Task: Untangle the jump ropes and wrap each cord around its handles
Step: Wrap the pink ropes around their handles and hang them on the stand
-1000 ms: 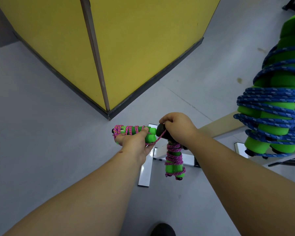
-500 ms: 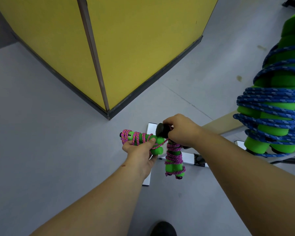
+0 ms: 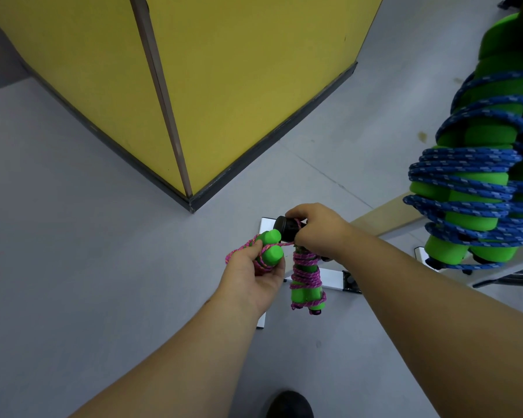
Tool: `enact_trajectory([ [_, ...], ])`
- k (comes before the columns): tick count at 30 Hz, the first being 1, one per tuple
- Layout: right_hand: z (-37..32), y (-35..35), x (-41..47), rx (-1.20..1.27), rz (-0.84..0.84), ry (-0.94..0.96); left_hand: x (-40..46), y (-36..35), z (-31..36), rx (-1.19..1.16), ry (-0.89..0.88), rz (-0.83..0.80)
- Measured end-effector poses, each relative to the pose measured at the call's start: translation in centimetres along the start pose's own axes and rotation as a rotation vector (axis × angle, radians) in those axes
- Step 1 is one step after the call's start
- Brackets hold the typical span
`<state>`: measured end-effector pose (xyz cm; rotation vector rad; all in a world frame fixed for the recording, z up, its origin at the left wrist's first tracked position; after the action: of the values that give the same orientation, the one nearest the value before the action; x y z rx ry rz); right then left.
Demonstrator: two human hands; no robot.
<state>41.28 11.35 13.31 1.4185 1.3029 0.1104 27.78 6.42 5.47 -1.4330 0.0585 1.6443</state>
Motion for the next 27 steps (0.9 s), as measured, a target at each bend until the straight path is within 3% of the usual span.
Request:
enact_trajectory([
  [10,0.3,0.5,0.2,-0.031,-0.026,0.041,0.1,-0.6,0.2,0.061,0.133,-0.045],
  [19,0.5,0.6,1.0,-0.284,0.05,-0.035,0.8,-1.0,-0.8,0.105,0.125,-0.029],
  [22,0.7,0.4,1.0,-0.298,0.07,-0.052,0.7,-1.6,-0.4,0.064,0.145,-0.105],
  [27,1.4,0.2,1.2,-0.418,0.116,-0.094,0.3,-1.3,-0.4,0.243,0.178,-0.205],
])
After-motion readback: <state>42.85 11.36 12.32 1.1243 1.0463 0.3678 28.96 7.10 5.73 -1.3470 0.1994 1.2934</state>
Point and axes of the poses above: each hand's wrist, its own x-axis towards the middle knuckle, its own y-axis out of the back of the hand, z = x × y, the point moved 7 cm from there along x, towards the middle knuckle, and after that the axes turned 14 degrees about -y, right-handed, at the moved point
